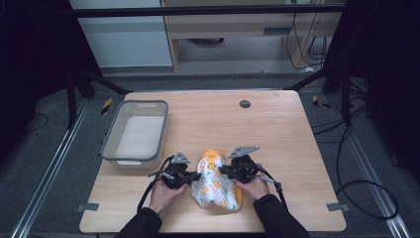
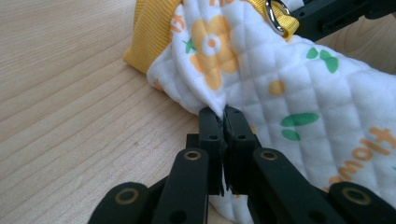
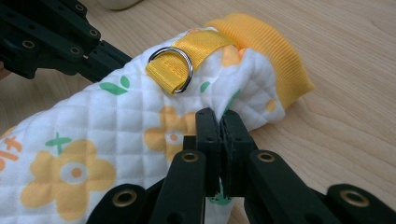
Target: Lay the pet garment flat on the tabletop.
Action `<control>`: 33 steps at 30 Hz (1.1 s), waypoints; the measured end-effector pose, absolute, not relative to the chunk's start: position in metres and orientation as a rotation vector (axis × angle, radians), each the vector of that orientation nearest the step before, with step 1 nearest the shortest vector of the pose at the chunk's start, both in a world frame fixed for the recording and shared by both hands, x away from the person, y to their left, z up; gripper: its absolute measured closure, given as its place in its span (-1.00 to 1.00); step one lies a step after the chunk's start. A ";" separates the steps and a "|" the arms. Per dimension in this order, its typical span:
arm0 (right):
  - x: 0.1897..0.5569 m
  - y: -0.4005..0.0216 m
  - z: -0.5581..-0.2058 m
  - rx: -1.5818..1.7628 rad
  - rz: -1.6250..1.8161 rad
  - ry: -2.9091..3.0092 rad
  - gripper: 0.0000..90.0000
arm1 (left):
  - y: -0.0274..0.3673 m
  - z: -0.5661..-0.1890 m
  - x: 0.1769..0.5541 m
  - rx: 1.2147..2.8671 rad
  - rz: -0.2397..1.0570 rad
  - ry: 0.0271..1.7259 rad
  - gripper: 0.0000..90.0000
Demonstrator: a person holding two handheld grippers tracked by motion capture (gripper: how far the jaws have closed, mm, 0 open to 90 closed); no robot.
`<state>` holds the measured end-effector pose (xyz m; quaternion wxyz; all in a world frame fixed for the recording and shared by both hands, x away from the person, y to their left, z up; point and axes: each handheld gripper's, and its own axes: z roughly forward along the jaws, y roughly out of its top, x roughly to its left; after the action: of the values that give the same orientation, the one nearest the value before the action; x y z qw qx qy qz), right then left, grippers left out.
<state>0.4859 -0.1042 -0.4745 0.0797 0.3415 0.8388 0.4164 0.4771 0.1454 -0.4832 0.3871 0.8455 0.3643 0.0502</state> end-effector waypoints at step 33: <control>0.487 -0.116 -0.405 1.037 1.351 2.136 0.82 | 0.148 -0.384 0.476 1.931 0.497 0.935 0.88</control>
<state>0.4868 -0.1161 -0.4046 0.2034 0.3716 0.7656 0.4842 0.4765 0.1483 -0.3837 0.4525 0.7819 0.3786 0.2014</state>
